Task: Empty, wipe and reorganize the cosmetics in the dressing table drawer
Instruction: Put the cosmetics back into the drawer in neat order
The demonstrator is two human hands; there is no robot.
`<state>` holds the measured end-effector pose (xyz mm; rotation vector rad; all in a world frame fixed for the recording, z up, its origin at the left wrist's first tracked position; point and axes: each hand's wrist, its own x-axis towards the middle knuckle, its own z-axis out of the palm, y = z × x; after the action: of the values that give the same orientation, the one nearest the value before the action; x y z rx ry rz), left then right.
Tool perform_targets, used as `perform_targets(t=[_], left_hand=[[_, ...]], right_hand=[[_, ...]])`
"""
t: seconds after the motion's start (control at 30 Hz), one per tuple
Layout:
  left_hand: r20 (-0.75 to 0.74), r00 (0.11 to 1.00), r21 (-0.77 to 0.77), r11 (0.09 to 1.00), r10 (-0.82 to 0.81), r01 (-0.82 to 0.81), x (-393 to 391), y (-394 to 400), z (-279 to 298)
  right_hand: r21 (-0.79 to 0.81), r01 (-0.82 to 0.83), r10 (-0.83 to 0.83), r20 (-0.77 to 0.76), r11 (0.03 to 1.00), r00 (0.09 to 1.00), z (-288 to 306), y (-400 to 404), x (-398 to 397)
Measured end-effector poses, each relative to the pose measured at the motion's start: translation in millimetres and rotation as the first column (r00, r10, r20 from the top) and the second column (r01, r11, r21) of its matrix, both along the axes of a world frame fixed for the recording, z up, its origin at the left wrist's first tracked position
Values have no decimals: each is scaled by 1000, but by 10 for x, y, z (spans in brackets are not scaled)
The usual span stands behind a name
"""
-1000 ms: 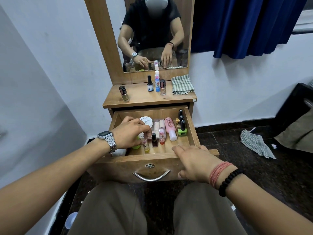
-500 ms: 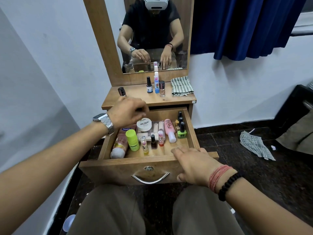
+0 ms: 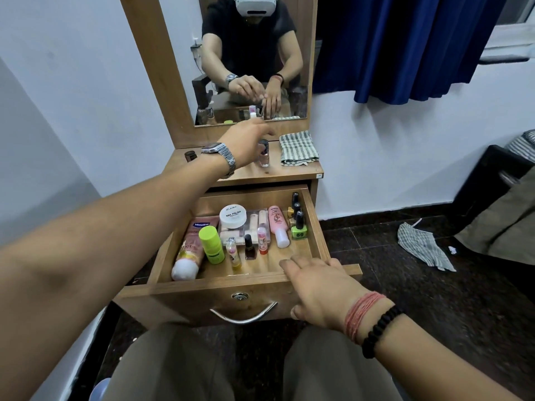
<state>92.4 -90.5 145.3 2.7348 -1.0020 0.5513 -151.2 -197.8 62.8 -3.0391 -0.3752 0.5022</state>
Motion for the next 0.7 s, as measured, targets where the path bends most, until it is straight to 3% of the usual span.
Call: perform_targets(t=[0.13,0.47,0.7], left_hand=[[-37,996,119,990,75,-71,44,-102,-67],[-15,998,141,988,64,-62,19,-49,11],[11,972,78,969,-235,233,-630,225,109]], right_hand=[[18,-4,3,6,1000,1000,-8,0,-2],[40,0,0,12,999,1000,9,1,-9],[39,3,-3,-4,999,1000,21,2,-14]])
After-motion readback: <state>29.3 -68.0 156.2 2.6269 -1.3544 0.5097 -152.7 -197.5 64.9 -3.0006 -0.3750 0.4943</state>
